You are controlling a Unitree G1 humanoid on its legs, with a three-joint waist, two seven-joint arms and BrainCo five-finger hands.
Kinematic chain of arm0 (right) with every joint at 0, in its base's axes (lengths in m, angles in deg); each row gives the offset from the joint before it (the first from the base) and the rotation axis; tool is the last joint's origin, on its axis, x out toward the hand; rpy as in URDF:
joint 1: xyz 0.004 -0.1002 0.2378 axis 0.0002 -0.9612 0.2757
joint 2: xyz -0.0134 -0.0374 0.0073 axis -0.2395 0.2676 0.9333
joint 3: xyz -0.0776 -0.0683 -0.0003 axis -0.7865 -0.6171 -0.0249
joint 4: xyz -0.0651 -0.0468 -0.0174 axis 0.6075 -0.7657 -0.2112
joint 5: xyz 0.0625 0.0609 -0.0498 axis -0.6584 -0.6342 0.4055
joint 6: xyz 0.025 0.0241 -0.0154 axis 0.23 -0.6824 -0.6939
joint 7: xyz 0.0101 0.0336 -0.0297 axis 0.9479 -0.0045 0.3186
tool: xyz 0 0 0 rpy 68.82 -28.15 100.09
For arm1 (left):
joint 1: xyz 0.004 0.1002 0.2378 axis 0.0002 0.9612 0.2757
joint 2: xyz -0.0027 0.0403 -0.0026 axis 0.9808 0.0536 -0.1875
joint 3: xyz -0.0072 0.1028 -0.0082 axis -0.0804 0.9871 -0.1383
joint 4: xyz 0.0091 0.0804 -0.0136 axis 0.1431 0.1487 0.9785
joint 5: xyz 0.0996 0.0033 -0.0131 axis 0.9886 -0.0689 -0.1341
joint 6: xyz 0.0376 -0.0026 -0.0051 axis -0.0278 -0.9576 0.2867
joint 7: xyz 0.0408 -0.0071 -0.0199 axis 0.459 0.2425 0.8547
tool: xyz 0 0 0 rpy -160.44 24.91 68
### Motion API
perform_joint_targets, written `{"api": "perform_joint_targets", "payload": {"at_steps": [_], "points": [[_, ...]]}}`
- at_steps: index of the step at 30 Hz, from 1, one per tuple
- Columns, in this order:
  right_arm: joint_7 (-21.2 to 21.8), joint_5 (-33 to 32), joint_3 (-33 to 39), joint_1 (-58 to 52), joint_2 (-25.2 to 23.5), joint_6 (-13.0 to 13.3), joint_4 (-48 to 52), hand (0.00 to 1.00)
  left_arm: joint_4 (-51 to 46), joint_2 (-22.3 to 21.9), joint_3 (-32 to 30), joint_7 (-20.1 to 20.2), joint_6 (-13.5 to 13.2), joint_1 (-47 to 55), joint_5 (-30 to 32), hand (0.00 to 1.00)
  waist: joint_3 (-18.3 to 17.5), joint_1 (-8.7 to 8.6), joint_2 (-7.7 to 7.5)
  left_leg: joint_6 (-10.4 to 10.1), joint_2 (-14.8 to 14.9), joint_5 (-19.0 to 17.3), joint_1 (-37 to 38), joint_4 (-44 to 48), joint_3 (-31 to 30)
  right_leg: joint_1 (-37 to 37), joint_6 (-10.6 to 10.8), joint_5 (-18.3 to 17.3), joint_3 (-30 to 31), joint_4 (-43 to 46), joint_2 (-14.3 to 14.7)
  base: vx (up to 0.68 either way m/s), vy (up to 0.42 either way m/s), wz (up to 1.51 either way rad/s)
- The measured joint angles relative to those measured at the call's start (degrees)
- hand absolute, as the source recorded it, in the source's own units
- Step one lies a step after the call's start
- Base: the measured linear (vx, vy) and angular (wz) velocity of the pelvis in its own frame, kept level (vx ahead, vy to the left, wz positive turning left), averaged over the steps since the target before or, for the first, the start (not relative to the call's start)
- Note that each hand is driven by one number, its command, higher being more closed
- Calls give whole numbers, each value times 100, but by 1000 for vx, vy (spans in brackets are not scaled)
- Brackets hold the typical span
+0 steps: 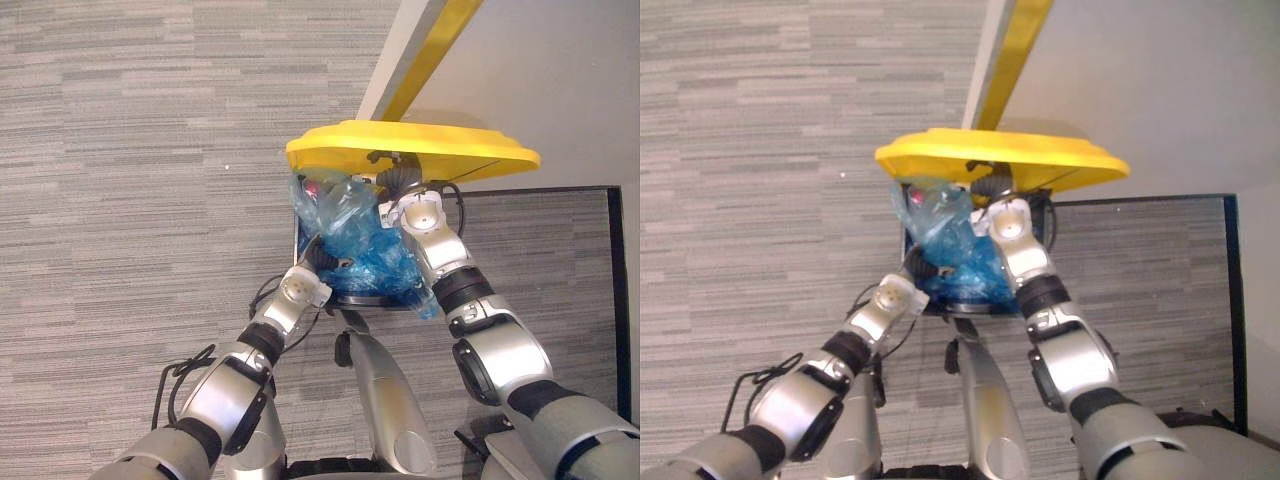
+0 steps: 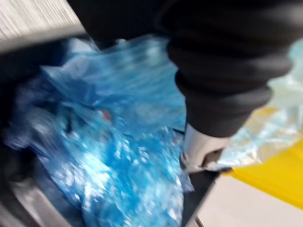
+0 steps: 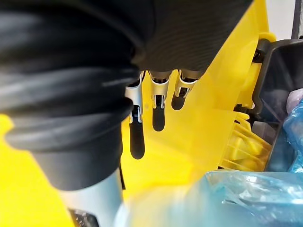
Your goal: Gather rubbish on tea table into small bin, then transfer packed bag to large trash can.
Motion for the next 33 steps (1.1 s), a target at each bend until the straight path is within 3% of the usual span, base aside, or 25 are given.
{"api": "perform_joint_targets", "payload": {"at_steps": [5, 11, 14, 20, 22, 23, 24, 25, 26, 28, 29, 31, 33], "points": [[126, 277, 0, -794, 22, 64, -22, 0, -807, 447, -295, 1, -33, 1144, -223, 0, -485, 51, 29, 55, -79, 185, 266, -449, -27, 100, -13, -86, -61, -9, -44, 85, -21, 9], [300, 677, 26, -1933, 105, 71, -33, 0, -1224, 631, -926, 153, -151, 2606, -327, 0, -838, 77, 257, 147, -186, 266, 842, -752, -123, 605, -12, -162, -158, -10, -159, 63, 29, 11], [362, 718, 42, -2399, 77, 73, -34, 0, -912, 634, -1330, 221, -155, 3096, -321, 0, -955, 104, 320, 173, -297, 306, 1071, -835, -125, 784, 40, -196, -147, 21, -264, 13, 50, 4], [440, 903, 156, -3280, -205, 192, -152, 0, 400, 539, -2038, 218, -27, 3539, -283, 0, -1042, 150, 241, 275, -704, 399, 1578, -842, 33, 991, 215, -306, 94, 459, -616, -75, 71, -9], [490, 914, 167, -3742, -246, 245, -301, 0, 531, 512, -2103, 221, -4, 3680, -253, 0, -1099, 138, 158, 384, -821, 347, 1625, -667, 102, 1096, 459, -269, 117, 421, -738, -153, 63, -10], [509, 940, 181, -3963, -289, 272, -356, 0, 533, 463, -2245, 226, 5, 3815, -191, 0, -1140, 149, 148, 521, -730, 282, 1587, -584, 205, 1099, 988, -530, 64, 364, -746, -144, 8, -32], [523, 1006, 270, -4142, -358, 304, -487, 0, 525, 366, -2398, 214, 4, 3859, -193, 0, -1171, 146, 235, 537, -580, 320, 1532, -576, 311, 946, 825, -624, -41, 859, -743, -213, 30, -33], [529, 1115, 427, -4393, -477, 301, -698, 0, 564, 370, -2517, 218, 20, 3939, -199, 0, -1234, 131, 218, 503, -491, 400, 1459, -566, 332, 607, 105, -801, -94, 2355, -832, -144, 4, -20], [535, 1123, 644, -4675, -579, 297, -862, 0, 576, 382, -2537, 220, 45, 3910, -202, 0, -1274, 83, 187, 453, -432, 455, 1456, -587, 320, 606, -2, -981, -80, 3256, -885, -121, -24, -6], [538, 1068, 1111, -5034, -822, 293, -1137, 0, 570, 431, -2550, 219, 85, 3992, -215, 0, -1480, 91, 88, 371, -411, 535, 1434, -635, 326, 898, 90, -1213, 90, 3953, -991, -4, -97, -11], [517, 1100, 1306, -5159, -876, 293, -1234, 0, 584, 400, -2688, 221, 127, 3991, -215, 0, -1569, 85, -50, 321, -406, 563, 1437, -628, 384, 1288, 319, -1501, 227, 3617, -1007, -20, -170, -27], [490, 1102, 1527, -5207, -880, 291, -1366, 0, 667, 138, -2823, 234, 142, 3892, -212, 0, -1705, 94, 108, 299, -324, 692, 1411, -938, 506, 1557, 308, -1578, 171, 2769, -748, -58, -152, -36], [486, 1076, 1793, -5298, -836, 279, -1524, 0, 723, -183, -2923, 280, 124, 3860, -209, 0, -1944, 114, 267, 240, -272, 952, 1441, -1350, 670, 1785, -116, -1542, 114, 1788, -534, -2, -98, -42]]}}
